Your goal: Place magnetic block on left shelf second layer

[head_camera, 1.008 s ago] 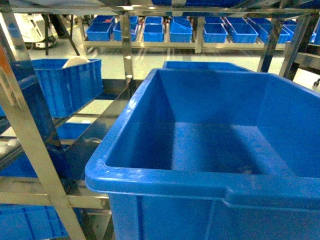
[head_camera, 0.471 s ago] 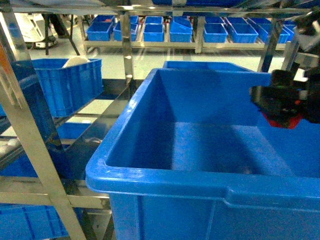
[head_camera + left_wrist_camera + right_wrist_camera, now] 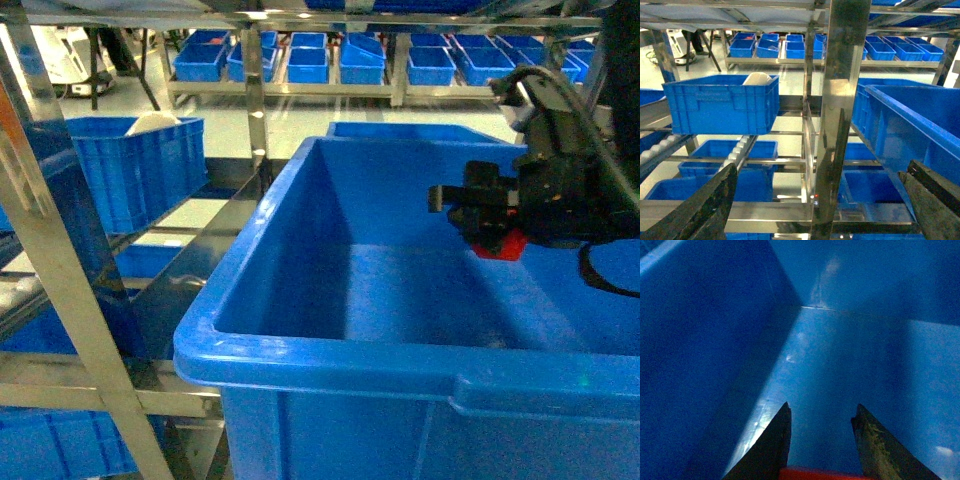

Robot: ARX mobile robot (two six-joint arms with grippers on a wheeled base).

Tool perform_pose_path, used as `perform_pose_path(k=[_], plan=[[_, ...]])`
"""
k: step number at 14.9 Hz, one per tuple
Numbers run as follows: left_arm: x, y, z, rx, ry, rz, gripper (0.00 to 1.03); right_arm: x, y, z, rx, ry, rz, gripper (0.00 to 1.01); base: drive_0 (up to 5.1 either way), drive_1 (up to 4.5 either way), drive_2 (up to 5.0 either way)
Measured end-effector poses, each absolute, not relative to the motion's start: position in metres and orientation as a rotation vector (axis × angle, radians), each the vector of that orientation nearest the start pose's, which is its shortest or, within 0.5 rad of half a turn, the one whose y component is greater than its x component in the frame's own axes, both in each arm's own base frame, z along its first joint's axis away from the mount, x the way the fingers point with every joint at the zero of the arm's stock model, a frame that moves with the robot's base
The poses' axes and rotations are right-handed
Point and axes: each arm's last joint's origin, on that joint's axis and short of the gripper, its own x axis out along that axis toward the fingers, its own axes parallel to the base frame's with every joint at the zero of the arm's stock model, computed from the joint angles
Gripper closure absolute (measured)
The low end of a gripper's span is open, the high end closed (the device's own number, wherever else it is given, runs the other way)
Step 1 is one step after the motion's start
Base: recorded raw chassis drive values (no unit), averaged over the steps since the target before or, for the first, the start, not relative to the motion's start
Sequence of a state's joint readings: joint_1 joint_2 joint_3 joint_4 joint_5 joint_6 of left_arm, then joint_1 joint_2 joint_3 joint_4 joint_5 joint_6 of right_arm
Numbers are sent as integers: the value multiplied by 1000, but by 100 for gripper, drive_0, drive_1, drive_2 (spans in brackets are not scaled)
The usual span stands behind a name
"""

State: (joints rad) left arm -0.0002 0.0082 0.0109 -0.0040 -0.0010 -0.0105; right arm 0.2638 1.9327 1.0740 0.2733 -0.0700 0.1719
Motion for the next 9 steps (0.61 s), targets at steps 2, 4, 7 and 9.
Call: perform_pose_path(k=[2,4,7,9], plan=[[98,0,166,-10,1,1,5,396,113,132,101,597,242,44,0,0,0],[98,0,166,-10,1,0,5,319,108,170,-17,474,285,4,0,0,0],[98,0,166,-10,1,1,5,228,66,233,-62,302,189,3,0,0,0],[98,0,166,-10,2,2,5,194,42,239,-26,45,22,22,0,0,0]])
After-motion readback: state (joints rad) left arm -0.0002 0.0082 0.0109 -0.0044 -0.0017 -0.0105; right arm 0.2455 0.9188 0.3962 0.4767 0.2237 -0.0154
